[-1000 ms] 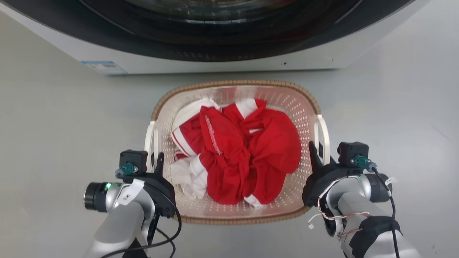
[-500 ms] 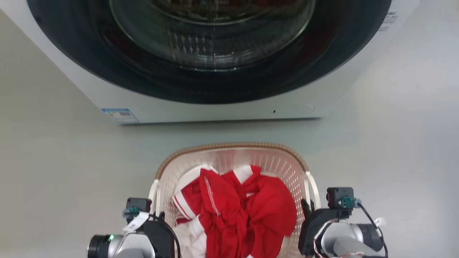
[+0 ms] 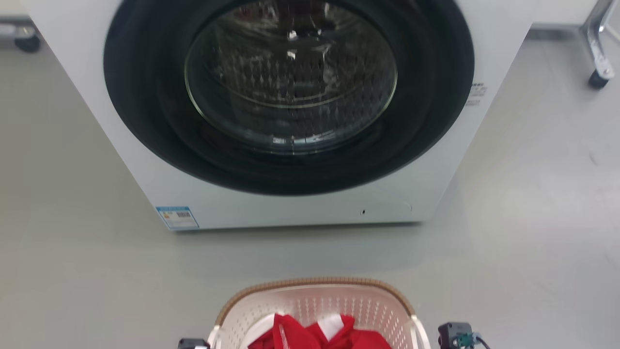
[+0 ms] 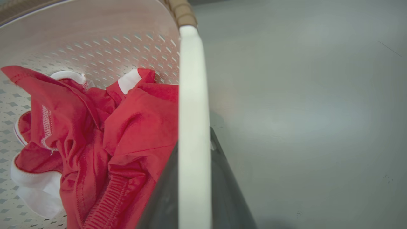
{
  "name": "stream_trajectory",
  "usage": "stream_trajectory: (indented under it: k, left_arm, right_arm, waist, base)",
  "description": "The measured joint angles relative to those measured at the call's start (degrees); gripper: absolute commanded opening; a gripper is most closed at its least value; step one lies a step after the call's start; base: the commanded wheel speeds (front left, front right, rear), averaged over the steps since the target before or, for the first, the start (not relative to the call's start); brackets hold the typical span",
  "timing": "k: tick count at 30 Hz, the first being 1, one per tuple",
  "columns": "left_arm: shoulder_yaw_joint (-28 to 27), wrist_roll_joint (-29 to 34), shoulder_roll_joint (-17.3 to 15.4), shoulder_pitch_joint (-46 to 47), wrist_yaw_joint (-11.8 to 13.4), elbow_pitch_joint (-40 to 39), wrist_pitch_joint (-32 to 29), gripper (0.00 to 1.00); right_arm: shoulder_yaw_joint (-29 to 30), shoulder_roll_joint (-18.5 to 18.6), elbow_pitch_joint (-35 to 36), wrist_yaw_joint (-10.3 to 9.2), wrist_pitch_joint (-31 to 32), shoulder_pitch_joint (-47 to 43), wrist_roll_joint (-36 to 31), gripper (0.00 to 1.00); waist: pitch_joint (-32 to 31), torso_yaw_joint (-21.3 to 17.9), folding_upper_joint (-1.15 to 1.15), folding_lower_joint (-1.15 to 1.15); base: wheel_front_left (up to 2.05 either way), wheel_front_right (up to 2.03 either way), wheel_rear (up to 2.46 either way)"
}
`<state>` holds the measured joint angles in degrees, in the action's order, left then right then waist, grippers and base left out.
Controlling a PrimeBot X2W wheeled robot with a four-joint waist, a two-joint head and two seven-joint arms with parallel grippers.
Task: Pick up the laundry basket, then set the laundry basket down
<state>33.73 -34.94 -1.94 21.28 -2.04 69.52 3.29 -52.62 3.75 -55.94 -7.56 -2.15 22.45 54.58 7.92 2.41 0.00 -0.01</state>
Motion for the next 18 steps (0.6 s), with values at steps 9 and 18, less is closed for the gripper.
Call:
stream_trajectory:
  k: [9,18]
  left_arm:
    - [1.23,-1.13,-0.52,-3.55,0.02,-0.11,-1.77,0.00]
    - [2.14,-1.42,-0.69,-3.83,0.49,-0.55,-2.30,0.00]
  right_arm:
    - [-2.99,0.03,1.04,-0.34,1.62,-3.12,3.20,0.00]
    - [-4.41,0.18,1.02,-0.51,1.88,-3.12,5.25,0.00]
  waist:
    - [-6.45,-0.06,0.00,0.00]
    - [-8.49,-0.41,0.00,0.01]
  base:
    - [0.00,0.00,0.00]
    - [0.00,0.00,0.00]
